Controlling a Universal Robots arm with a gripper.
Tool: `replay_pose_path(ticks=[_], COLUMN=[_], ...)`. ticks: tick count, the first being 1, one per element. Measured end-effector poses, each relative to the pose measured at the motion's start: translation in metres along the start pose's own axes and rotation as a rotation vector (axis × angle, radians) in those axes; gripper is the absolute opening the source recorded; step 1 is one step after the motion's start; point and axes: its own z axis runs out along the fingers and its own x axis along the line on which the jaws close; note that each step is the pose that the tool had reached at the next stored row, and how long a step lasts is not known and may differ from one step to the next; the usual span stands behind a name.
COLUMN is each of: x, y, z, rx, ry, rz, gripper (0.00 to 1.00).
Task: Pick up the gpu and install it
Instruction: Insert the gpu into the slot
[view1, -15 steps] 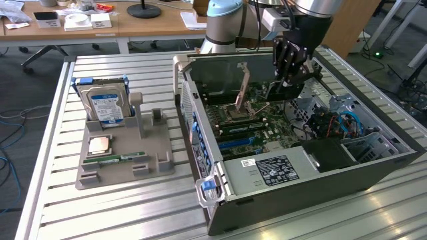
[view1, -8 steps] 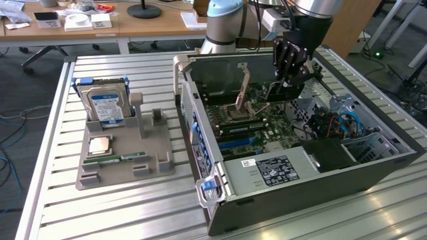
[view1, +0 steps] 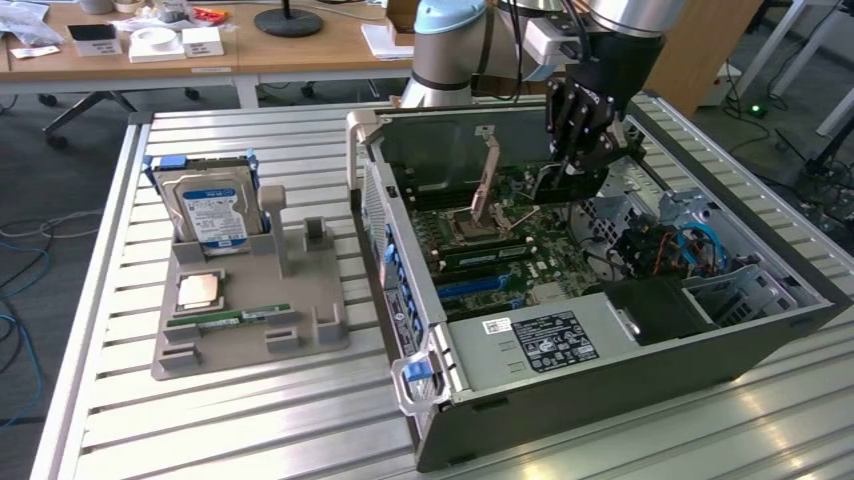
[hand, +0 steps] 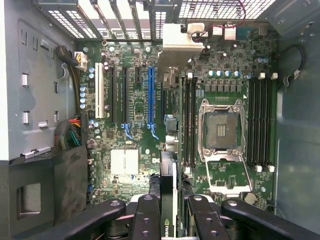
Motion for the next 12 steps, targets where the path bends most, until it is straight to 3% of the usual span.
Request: replay_pose_path(ticks=[12], x=[0.0], y=[0.0], z=[0.0009], rx=[0.0], ry=[0.0], rz=[0.0], gripper=[0.26])
